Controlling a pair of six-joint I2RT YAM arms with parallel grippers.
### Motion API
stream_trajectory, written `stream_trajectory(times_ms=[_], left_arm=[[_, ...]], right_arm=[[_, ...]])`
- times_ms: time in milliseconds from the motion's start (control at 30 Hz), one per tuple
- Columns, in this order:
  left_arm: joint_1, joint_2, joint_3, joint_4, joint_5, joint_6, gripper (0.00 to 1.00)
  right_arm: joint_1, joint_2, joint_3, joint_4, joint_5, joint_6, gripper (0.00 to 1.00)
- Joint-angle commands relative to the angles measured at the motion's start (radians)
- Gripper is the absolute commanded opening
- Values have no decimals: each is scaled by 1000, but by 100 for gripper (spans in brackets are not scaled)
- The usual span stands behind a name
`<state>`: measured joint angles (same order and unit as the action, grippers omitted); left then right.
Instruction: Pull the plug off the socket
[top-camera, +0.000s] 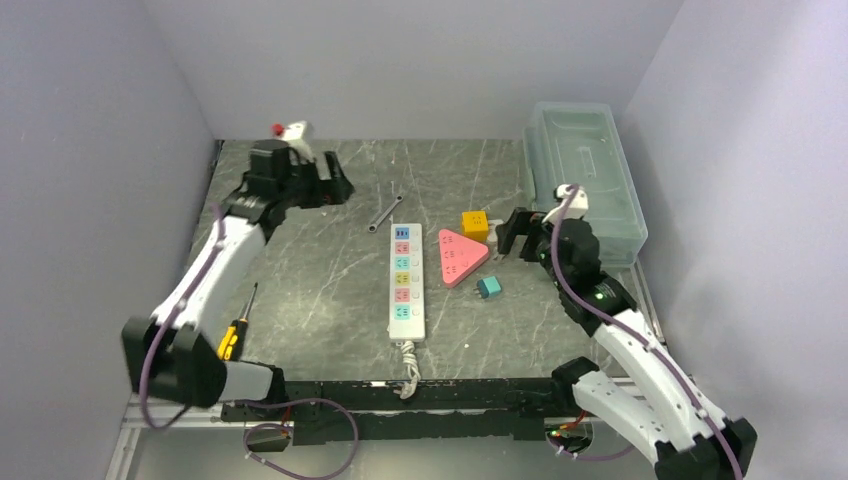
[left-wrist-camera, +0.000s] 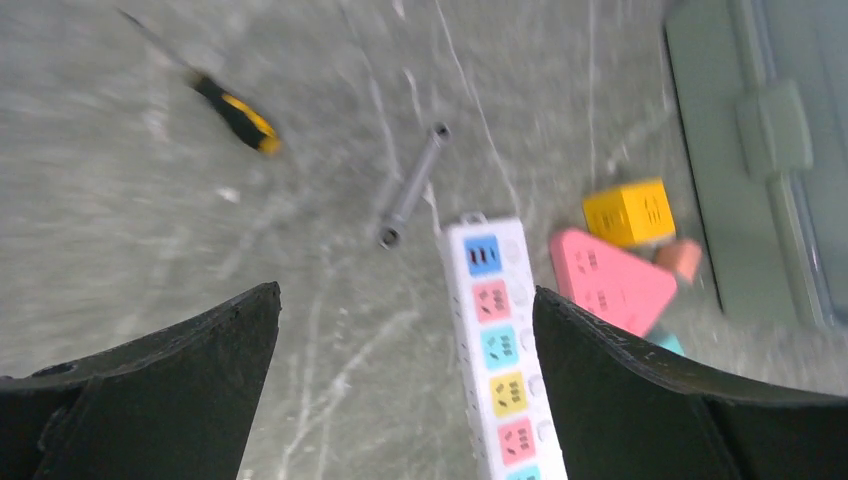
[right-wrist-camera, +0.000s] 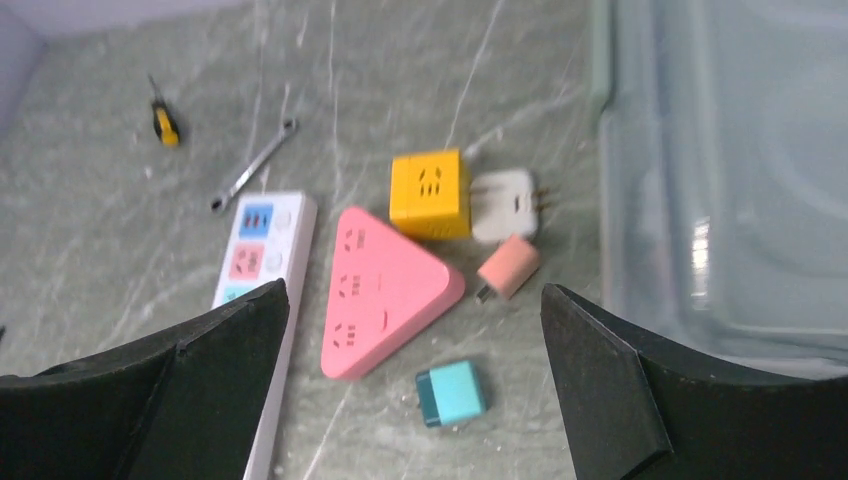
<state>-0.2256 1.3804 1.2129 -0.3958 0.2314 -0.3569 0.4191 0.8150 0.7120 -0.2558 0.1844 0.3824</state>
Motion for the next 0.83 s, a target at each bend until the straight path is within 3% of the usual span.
stream_trajectory(times_ms=[0,233,400,800], left_arm=[[17,-227,-51,13,-264,47,100],[15,-537,-181,-56,-504,130,100],[15,-707,-293,-35,-478,159,100],[17,-714,-288,-57,-485,161,100]], right_arm=[[-7,-108,67,-6,168,-104,100],[-7,-311,-42,145,250,-185,100],[-7,-398,-114,197,283,-207,100],[-7,-386,-111,192,247,-210,100]])
